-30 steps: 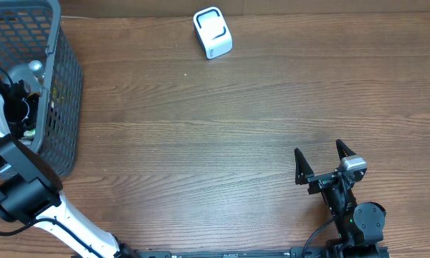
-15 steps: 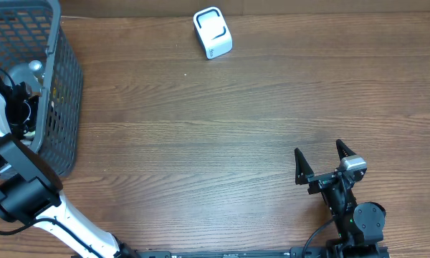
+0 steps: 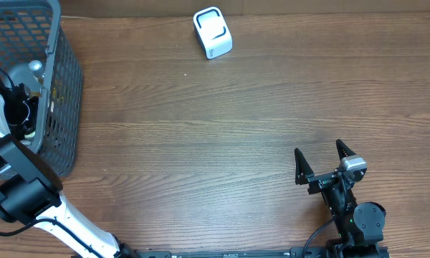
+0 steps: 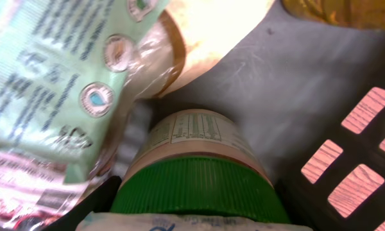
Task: Scan the item barcode
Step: 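Close the left gripper on the jar and lift it out, then carry the jar with the left gripper toward the white scanner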
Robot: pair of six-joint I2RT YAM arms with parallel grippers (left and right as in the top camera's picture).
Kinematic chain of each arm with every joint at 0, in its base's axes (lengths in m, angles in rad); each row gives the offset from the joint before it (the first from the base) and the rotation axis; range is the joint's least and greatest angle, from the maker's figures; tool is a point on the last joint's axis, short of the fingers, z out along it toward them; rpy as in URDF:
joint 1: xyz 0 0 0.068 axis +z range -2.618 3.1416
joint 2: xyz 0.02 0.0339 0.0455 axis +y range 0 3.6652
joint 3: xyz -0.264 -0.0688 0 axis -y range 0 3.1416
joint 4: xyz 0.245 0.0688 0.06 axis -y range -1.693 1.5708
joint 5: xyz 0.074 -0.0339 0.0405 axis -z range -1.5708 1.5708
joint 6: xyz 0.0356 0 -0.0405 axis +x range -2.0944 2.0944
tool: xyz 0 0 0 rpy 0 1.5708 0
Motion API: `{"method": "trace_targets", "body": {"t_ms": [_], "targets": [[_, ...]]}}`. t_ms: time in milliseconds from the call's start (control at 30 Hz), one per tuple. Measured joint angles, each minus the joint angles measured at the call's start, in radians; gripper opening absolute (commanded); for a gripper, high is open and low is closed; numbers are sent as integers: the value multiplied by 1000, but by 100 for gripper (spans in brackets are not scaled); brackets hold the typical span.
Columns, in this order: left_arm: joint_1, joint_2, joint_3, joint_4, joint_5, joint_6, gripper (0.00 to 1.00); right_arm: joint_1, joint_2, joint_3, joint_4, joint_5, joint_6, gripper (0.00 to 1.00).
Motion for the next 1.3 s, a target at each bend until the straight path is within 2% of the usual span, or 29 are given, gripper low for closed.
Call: {"method": "trace_targets", "body": {"t_ms": [133, 267, 633, 967, 1133, 1300], "targets": [[0, -6, 46, -8, -15, -27, 11, 0, 0, 0, 0, 0, 0, 100], [0, -50, 98, -20, -24, -47, 10, 0, 0, 0, -1, 0, 0, 100], [0, -315, 298, -18, -40, -156, 9, 0, 0, 0, 0, 0, 0, 100], [-15, -492, 319, -64, 147, -214, 7, 0, 0, 0, 0, 0, 0, 100], [-112, -544, 319, -131, 189, -241, 5, 0, 0, 0, 0, 0, 0, 100], [-332, -573, 321, -244, 182, -247, 6, 0, 0, 0, -1, 0, 0, 100]]}}
